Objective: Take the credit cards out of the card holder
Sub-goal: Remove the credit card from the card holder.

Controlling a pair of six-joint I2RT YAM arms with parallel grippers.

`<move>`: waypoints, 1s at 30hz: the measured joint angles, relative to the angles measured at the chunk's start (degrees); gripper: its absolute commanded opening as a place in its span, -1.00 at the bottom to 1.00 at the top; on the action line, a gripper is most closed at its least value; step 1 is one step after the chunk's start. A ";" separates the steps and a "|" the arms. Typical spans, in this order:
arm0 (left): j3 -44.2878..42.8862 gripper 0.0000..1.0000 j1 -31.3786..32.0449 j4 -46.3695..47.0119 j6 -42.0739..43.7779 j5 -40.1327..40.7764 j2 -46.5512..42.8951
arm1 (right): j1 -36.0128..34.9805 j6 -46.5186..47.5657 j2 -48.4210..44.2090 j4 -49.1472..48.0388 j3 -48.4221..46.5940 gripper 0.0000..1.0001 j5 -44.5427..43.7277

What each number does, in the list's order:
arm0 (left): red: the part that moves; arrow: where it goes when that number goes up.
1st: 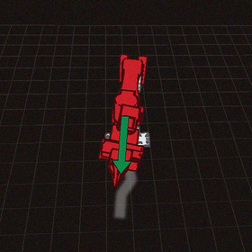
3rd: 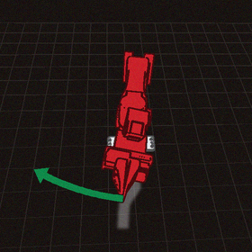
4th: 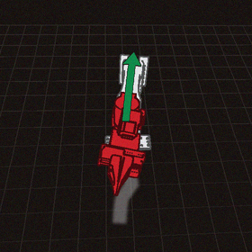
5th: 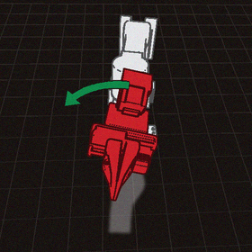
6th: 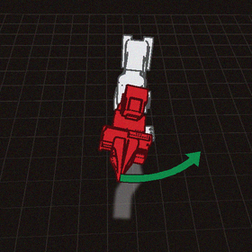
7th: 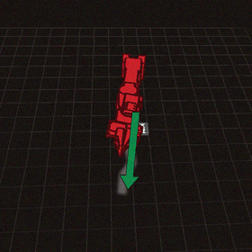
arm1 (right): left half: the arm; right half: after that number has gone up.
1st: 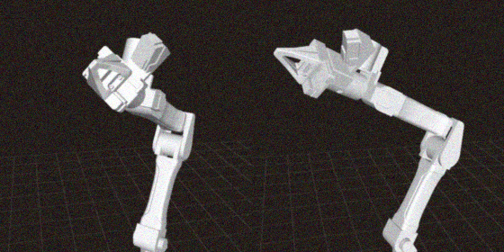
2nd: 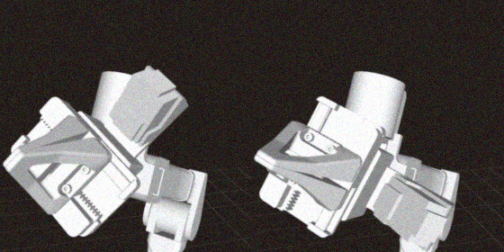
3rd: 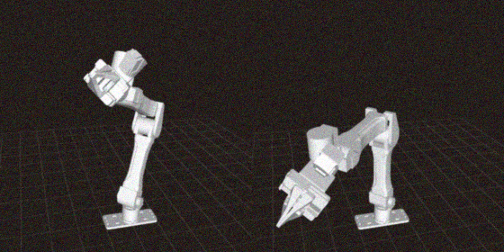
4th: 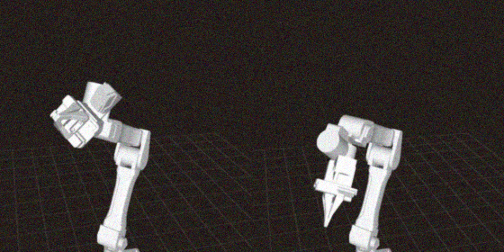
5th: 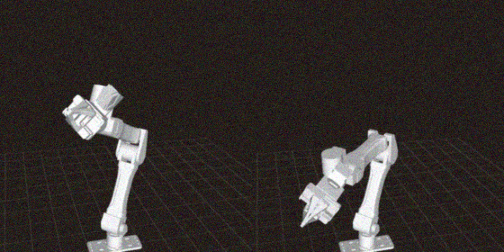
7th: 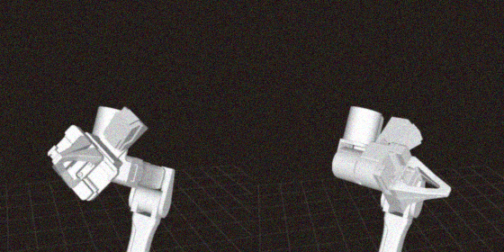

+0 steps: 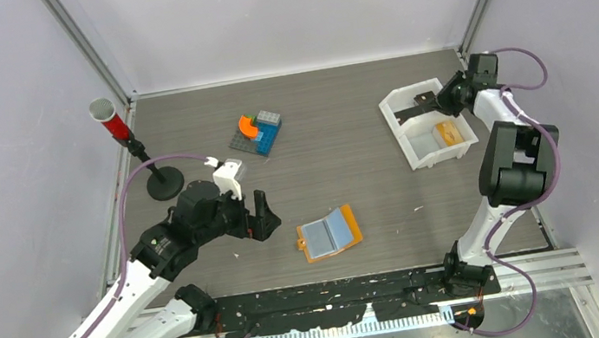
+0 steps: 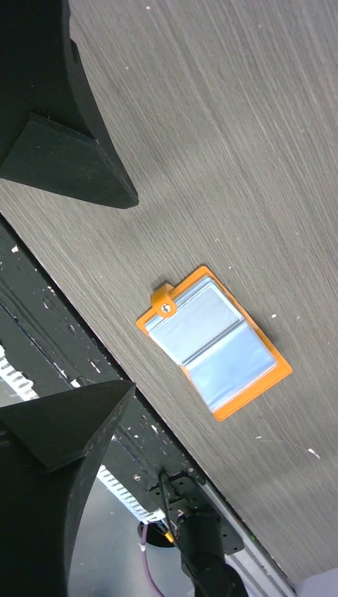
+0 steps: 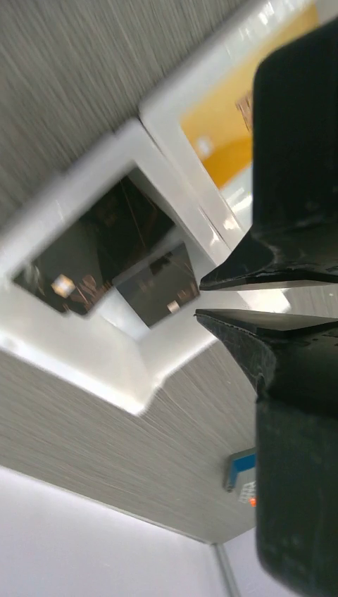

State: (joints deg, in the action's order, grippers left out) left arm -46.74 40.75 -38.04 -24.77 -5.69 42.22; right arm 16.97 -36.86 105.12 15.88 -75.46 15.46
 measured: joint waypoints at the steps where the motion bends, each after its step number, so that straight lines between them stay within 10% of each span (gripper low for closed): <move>1: 0.15 0.83 0.00 0.15 -0.52 0.26 0.28 | -0.87 0.63 -0.96 0.55 0.09 -0.50 -0.02; 30: 11.02 0.38 1.03 24.52 -15.30 -10.78 35.39 | -46.34 1.16 -42.18 3.43 34.67 -0.30 -4.68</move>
State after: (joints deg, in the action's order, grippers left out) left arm -35.73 41.78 -13.52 -40.07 -16.47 77.60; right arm -29.36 -35.70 62.94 19.31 -40.80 10.79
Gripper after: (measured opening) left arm 0.733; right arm 0.351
